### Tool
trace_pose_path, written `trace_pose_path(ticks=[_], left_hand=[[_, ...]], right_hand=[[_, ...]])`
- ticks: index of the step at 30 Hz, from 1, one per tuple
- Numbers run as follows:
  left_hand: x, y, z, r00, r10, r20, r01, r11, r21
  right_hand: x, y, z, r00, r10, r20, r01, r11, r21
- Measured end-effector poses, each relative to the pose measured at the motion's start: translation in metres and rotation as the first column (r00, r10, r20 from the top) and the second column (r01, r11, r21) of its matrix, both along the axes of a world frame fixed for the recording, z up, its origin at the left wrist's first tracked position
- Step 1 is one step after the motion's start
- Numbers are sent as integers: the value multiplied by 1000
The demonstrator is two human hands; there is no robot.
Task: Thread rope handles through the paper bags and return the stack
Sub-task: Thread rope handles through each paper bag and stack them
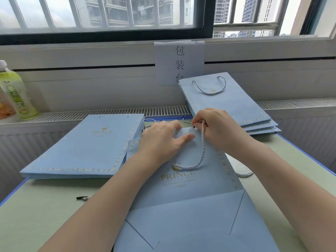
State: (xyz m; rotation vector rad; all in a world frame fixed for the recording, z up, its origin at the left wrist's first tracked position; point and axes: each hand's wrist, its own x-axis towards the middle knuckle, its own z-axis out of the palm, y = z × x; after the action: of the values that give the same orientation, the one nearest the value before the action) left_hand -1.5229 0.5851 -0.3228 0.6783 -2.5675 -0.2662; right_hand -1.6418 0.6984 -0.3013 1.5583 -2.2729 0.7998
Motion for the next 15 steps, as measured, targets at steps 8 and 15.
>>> trace_pose_path(ticks=[8,15], left_hand=[[-3,4,-1,1000,25,12,-26,996,82],[-1,4,-1,998,36,-54,-31,995,97]], right_hand=[[-2,3,3,999,-46,-25,46,999,-8],[-8,14,17,998,-30,64,24,995,94]])
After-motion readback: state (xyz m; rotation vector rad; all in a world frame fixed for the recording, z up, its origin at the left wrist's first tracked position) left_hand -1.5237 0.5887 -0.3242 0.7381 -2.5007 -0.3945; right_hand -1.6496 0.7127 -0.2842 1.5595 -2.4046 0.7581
